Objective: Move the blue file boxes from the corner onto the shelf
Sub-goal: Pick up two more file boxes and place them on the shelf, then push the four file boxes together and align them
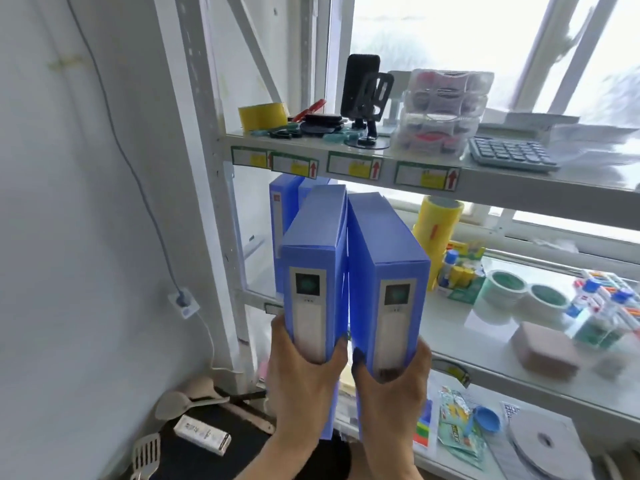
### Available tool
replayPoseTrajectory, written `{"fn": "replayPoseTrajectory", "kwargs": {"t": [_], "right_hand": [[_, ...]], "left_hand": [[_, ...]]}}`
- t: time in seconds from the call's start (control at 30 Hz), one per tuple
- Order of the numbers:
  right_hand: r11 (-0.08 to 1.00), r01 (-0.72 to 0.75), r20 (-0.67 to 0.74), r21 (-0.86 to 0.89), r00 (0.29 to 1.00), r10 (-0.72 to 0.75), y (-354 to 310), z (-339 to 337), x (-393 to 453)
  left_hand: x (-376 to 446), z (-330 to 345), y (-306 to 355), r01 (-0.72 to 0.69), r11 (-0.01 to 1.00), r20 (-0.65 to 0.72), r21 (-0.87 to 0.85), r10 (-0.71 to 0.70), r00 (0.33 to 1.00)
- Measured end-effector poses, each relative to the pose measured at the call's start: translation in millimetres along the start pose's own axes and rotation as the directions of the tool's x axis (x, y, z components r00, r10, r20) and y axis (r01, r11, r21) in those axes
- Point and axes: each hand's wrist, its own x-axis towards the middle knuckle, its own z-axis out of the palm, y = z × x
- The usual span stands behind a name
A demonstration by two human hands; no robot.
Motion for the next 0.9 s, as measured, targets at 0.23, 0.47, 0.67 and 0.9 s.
{"fn": "replayPoseTrajectory", "kwargs": {"t": [0.23, 0.47, 0.67, 0.9], "right_hand": [[0.999, 0.047, -0.069, 0.011, 0.997, -0.046, 23.8, 5.5, 53.8], [0.998, 0.036, -0.059, 0.05, 0.998, -0.033, 34.7, 55.7, 119.3], [0.999, 0.006, -0.092, 0.05, 0.996, -0.001, 46.1, 114.3, 170.4], [0.996, -0.045, -0.11, 0.081, 0.993, 0.053, 67.5, 154.1, 205.8]], "left_hand": [[17.7, 71.4, -11.7, -0.007, 0.997, 0.15, -0.078, 0.018, 0.989], [92.7, 119.8, -22.5, -0.014, 0.986, 0.226, -0.169, 0.053, 0.973], [155.2, 154.5, -30.3, 0.028, 0.974, 0.275, -0.227, 0.037, 0.961], [205.8, 183.8, -49.4, 0.012, 0.978, 0.306, -0.208, 0.054, 0.95]]}}
